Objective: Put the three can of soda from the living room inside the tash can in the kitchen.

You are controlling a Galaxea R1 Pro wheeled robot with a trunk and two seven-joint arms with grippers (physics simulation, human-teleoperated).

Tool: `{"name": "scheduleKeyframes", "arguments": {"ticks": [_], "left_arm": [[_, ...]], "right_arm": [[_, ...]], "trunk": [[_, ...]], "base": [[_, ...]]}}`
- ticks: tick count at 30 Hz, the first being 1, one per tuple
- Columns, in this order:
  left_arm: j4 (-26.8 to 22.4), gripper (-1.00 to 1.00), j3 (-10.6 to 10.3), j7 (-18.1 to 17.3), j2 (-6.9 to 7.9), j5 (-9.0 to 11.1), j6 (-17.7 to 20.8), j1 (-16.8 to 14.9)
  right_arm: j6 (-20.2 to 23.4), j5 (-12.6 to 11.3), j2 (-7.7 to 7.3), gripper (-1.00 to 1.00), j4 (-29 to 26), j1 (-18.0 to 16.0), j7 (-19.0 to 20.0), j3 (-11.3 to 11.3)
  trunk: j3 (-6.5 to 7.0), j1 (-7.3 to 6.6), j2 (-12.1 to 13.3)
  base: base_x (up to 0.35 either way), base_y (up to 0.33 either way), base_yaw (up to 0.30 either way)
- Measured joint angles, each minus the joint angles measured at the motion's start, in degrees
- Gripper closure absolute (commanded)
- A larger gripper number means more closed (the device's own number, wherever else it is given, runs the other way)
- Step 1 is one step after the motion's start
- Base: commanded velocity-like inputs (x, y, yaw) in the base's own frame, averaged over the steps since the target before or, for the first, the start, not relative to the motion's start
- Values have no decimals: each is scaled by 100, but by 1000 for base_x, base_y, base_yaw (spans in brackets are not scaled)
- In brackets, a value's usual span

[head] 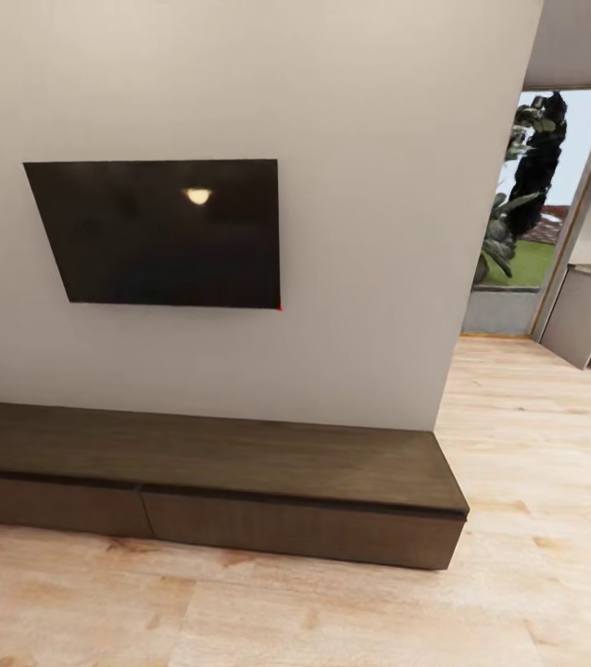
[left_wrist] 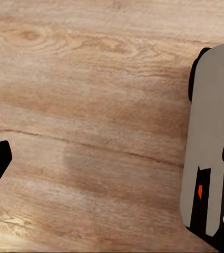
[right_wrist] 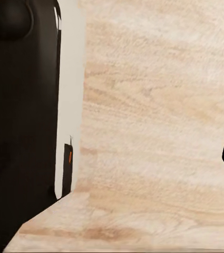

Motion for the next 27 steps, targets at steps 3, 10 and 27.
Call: {"name": "scheduleKeyframes", "arguments": {"ticks": [3, 10, 27], "left_arm": [[1, -100, 0, -6, 1, -5, -7, 29], [-3, -100, -10, -11, -33, -12, -13, 56], [-111, -100, -49, -29, -461, -32, 231, -215]], "right_arm": [[-114, -4, 44, -100, 0, 94, 0, -4], [-222, 0, 135, -100, 0, 213, 0, -4], [-206, -450, 128, -100, -30, 246, -5, -153]], "trunk": [[54, -66, 120], [180, -220, 401], [486, -593, 1083]], "base": [[0, 0, 0], [0, 0, 0], [0, 0, 0]]}}
